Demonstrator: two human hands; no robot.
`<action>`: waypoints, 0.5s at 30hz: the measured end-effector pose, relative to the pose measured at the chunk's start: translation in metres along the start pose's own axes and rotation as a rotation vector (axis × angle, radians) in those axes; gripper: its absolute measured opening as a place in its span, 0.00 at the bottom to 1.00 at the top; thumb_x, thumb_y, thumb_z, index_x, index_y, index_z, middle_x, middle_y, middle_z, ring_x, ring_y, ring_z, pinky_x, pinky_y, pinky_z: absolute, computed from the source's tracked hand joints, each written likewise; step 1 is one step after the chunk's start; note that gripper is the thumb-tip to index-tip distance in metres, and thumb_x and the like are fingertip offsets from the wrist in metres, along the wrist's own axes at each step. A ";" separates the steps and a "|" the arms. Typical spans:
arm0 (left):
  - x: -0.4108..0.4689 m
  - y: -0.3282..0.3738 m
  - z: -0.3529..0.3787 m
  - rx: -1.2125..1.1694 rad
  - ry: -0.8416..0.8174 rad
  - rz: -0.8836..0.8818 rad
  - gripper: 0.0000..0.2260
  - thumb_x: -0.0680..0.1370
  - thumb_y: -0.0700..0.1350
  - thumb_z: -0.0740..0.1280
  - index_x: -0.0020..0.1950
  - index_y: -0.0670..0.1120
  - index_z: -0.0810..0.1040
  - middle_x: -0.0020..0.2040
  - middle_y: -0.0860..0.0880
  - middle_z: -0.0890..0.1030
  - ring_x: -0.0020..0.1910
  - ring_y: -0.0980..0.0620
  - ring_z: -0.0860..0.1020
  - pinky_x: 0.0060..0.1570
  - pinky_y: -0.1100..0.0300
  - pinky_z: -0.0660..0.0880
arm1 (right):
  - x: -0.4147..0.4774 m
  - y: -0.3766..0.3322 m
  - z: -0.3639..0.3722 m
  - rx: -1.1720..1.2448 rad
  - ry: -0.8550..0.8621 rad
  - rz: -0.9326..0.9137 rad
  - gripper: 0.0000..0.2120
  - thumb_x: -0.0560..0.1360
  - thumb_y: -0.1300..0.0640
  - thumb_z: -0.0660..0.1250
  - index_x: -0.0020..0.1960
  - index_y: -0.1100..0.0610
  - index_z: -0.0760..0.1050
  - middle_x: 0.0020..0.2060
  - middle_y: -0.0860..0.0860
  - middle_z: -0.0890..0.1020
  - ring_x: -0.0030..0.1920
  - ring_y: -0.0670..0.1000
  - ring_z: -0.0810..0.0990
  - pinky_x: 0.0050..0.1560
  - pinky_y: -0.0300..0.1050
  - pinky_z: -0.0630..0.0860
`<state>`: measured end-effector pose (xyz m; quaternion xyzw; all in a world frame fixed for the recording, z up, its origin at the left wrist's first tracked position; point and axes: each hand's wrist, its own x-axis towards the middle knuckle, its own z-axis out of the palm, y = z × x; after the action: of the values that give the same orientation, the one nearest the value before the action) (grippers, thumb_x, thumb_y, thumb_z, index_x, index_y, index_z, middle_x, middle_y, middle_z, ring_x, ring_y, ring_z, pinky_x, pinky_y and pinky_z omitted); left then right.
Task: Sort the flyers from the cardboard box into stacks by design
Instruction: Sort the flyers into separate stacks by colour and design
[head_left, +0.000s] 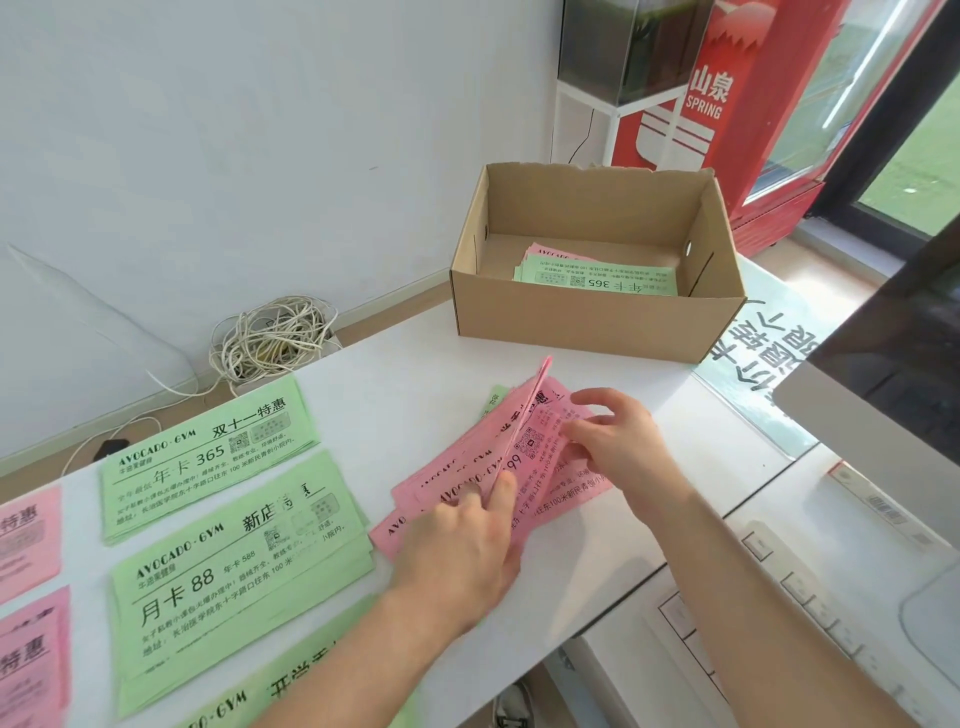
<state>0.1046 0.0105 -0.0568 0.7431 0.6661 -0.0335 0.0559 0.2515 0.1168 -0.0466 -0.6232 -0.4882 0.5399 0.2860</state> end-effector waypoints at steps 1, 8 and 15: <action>0.000 0.002 0.002 -0.001 0.008 0.010 0.29 0.81 0.58 0.52 0.75 0.47 0.45 0.59 0.44 0.74 0.50 0.42 0.78 0.41 0.51 0.74 | -0.001 -0.004 0.001 0.037 -0.012 -0.012 0.14 0.73 0.64 0.65 0.58 0.55 0.74 0.37 0.50 0.82 0.30 0.45 0.81 0.31 0.39 0.71; -0.011 -0.035 0.004 -0.422 0.235 0.003 0.42 0.71 0.31 0.62 0.76 0.62 0.50 0.44 0.46 0.79 0.24 0.48 0.71 0.25 0.55 0.71 | 0.008 0.001 -0.008 -0.478 0.128 -0.148 0.23 0.77 0.51 0.61 0.71 0.50 0.63 0.58 0.53 0.76 0.60 0.55 0.74 0.59 0.50 0.70; -0.014 -0.042 0.017 -0.273 0.232 -0.022 0.17 0.78 0.51 0.63 0.67 0.55 0.74 0.35 0.50 0.76 0.29 0.46 0.77 0.32 0.55 0.76 | 0.007 0.011 0.000 -0.679 0.068 -0.181 0.26 0.74 0.57 0.63 0.71 0.49 0.64 0.59 0.54 0.73 0.58 0.55 0.73 0.56 0.47 0.73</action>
<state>0.0619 -0.0008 -0.0732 0.7201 0.6745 0.1427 0.0786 0.2544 0.1194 -0.0596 -0.6545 -0.6834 0.2982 0.1255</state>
